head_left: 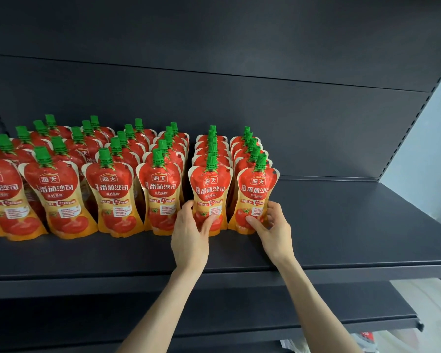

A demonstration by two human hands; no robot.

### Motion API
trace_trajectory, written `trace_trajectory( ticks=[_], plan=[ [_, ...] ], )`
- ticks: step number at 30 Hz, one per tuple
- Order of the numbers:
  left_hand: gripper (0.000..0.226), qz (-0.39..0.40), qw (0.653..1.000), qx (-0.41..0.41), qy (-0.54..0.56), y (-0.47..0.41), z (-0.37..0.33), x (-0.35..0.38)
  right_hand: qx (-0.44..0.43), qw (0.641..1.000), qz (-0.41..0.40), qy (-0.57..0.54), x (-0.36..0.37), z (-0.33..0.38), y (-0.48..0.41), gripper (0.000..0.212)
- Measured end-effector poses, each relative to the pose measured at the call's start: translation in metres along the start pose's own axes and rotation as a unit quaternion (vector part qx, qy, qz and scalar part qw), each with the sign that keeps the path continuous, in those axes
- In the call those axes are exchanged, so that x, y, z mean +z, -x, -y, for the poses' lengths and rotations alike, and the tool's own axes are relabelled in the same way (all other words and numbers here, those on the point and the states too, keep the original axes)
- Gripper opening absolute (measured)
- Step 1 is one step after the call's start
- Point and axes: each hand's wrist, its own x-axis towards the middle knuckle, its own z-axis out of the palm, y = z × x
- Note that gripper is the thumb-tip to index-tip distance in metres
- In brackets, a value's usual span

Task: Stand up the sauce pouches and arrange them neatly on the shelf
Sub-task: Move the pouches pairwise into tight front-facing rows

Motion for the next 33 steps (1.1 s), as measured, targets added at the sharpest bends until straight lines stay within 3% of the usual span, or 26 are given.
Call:
trace_trajectory(
  ticks=[33],
  plan=[
    [0.059, -0.001, 1.000, 0.003, -0.016, 0.0055, -0.0013, -0.0004, -0.002, 1.000, -0.012, 0.008, 0.0006, 0.0015, 0.0031, 0.043]
  ],
)
